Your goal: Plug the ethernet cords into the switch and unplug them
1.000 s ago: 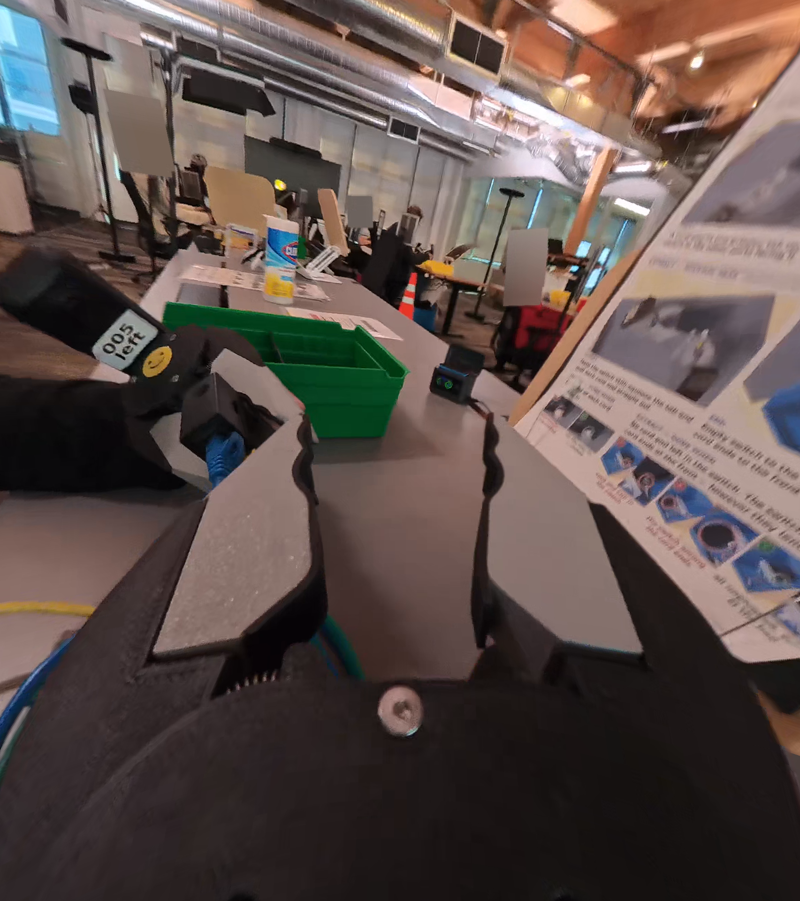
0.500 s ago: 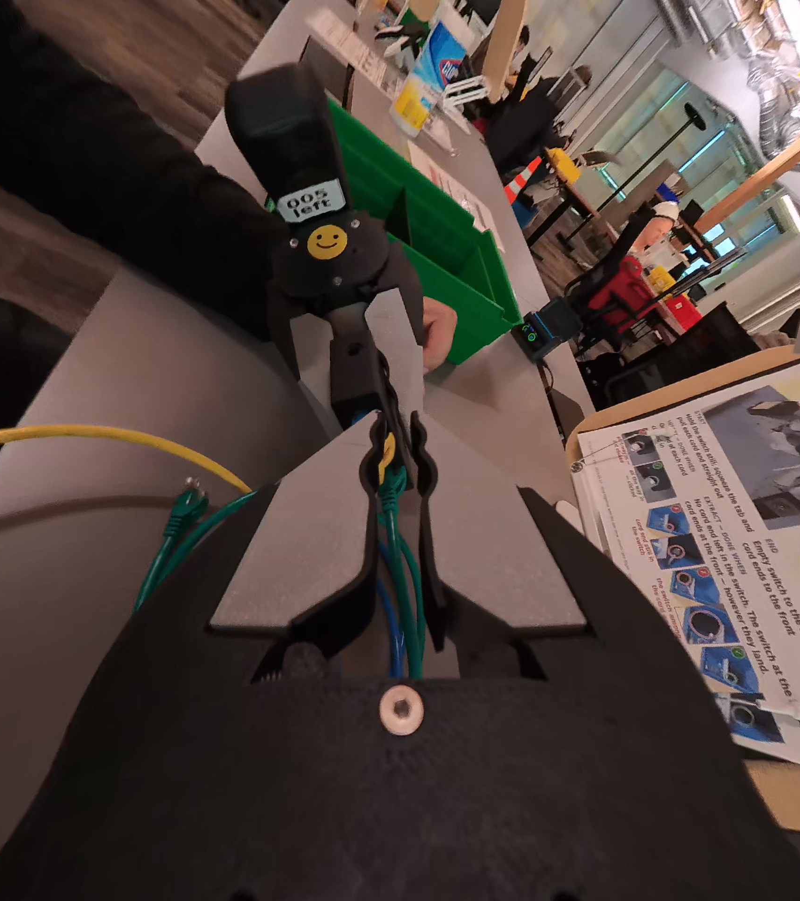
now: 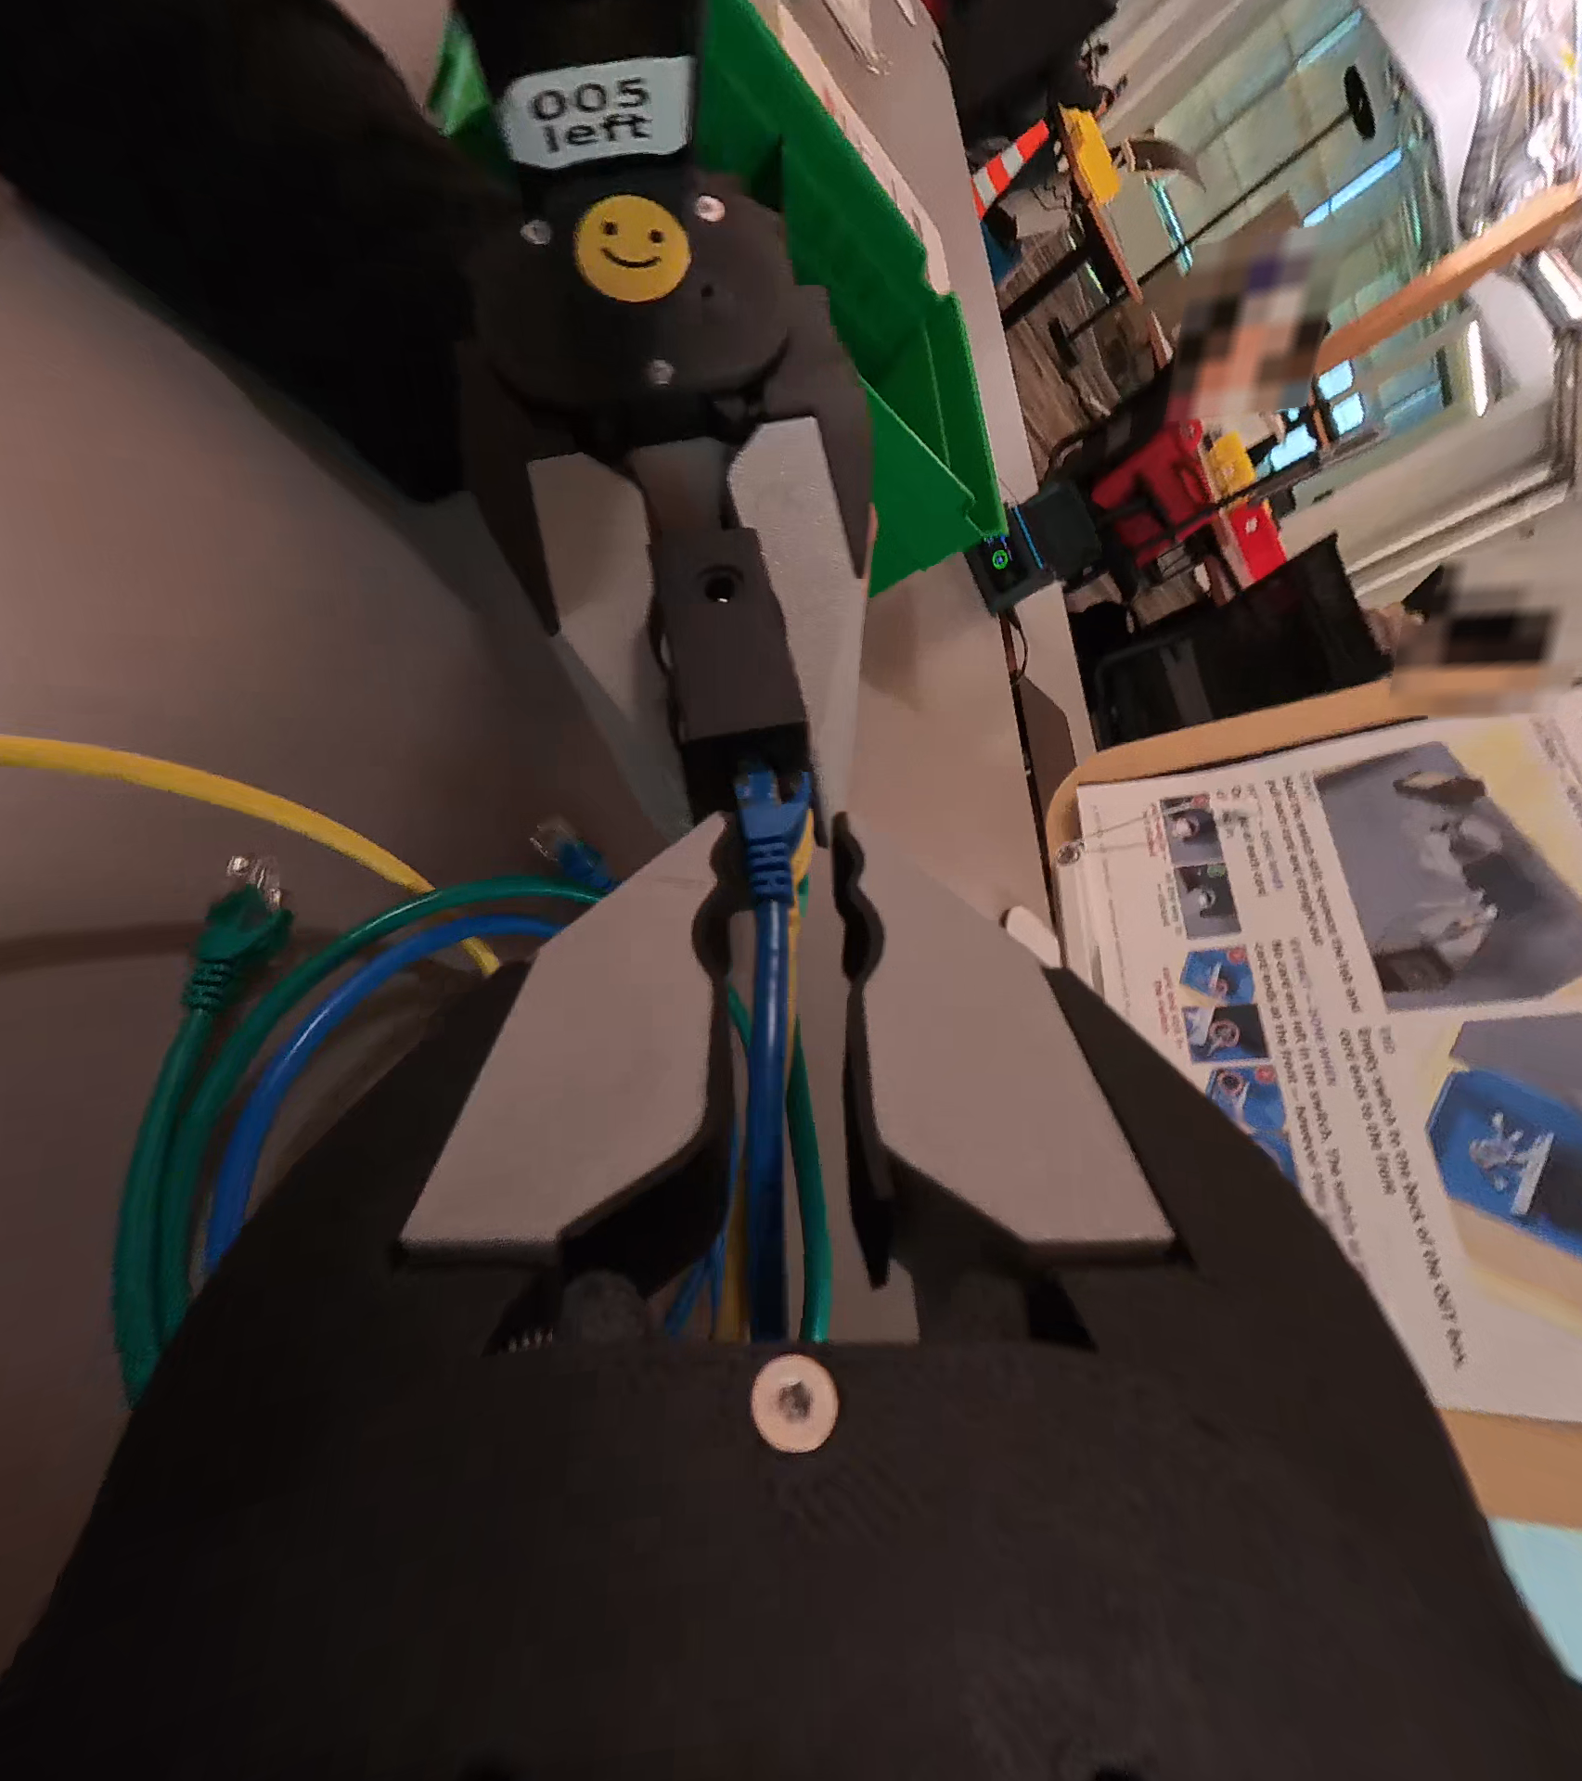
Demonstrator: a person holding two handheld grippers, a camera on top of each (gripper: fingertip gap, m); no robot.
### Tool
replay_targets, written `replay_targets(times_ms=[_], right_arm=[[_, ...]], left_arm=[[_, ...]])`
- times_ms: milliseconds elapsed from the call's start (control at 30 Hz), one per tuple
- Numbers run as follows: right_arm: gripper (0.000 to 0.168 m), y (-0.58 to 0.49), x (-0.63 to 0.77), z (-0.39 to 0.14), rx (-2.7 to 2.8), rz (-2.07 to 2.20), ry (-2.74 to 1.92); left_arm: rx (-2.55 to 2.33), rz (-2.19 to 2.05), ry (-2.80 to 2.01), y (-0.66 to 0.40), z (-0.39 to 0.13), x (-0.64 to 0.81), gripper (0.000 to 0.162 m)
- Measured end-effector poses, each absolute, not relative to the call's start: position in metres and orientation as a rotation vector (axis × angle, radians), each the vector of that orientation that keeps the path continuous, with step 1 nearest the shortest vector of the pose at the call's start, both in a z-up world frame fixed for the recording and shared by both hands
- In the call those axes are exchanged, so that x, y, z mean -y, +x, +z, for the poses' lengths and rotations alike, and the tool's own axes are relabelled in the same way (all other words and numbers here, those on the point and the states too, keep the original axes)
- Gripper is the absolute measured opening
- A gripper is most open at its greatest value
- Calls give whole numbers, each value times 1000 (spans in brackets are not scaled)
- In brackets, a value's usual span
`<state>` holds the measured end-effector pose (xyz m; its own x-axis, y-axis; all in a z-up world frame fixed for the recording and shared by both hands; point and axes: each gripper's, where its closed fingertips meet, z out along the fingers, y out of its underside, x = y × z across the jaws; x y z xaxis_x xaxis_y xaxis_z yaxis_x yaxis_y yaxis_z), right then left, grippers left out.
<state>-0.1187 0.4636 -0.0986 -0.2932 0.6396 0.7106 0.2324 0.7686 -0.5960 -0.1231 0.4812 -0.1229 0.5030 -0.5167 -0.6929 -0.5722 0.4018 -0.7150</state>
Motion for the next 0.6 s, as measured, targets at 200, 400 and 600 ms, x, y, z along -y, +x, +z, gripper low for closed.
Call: replay_targets(times_ms=[200,400,600], right_arm=[[10,-120,-457,-102,1886,447,-599],[10,-119,-456,-107,1922,434,-583],[10,-117,-455,-110,1941,410,-542]], left_arm=[[-1124,-9,-1258,-122,-127,-480,27],[-1140,61,-1230,-122,-131,-481,28],[-1166,41,-1254,-120,-134,-480,28]])
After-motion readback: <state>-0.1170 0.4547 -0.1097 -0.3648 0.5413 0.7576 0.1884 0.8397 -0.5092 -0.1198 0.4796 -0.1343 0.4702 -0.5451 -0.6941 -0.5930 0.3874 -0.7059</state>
